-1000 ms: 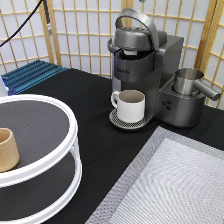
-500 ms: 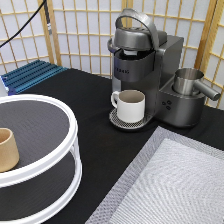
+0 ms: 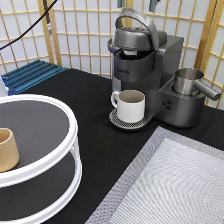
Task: Make coffee
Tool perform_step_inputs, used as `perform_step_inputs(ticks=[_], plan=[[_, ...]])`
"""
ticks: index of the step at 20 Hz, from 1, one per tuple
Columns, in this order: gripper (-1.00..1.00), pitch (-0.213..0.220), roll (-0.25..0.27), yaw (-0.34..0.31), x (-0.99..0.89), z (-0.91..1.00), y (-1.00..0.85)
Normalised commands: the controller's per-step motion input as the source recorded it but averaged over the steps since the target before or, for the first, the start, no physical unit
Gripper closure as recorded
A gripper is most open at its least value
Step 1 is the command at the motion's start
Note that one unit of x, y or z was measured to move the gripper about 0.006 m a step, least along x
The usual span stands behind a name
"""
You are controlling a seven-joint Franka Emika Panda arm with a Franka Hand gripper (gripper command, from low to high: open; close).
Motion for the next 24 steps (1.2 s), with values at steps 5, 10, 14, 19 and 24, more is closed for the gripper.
perform_step_inputs(ticks=[5, 10, 14, 19, 24], plan=[[-1.00, 0.064, -0.050, -0.039, 0.23, -0.16, 0.00], [-1.00, 0.058, -0.020, -0.031, 0.13, -0.18, -0.15], [-1.00, 0.058, -0.003, -0.020, 0.17, -0.23, -0.24], [-1.00, 0.056, -0.001, -0.007, 0.16, -0.23, -0.31], [-1.00, 0.054, 0.010, 0.000, 0.11, -0.24, -0.50]])
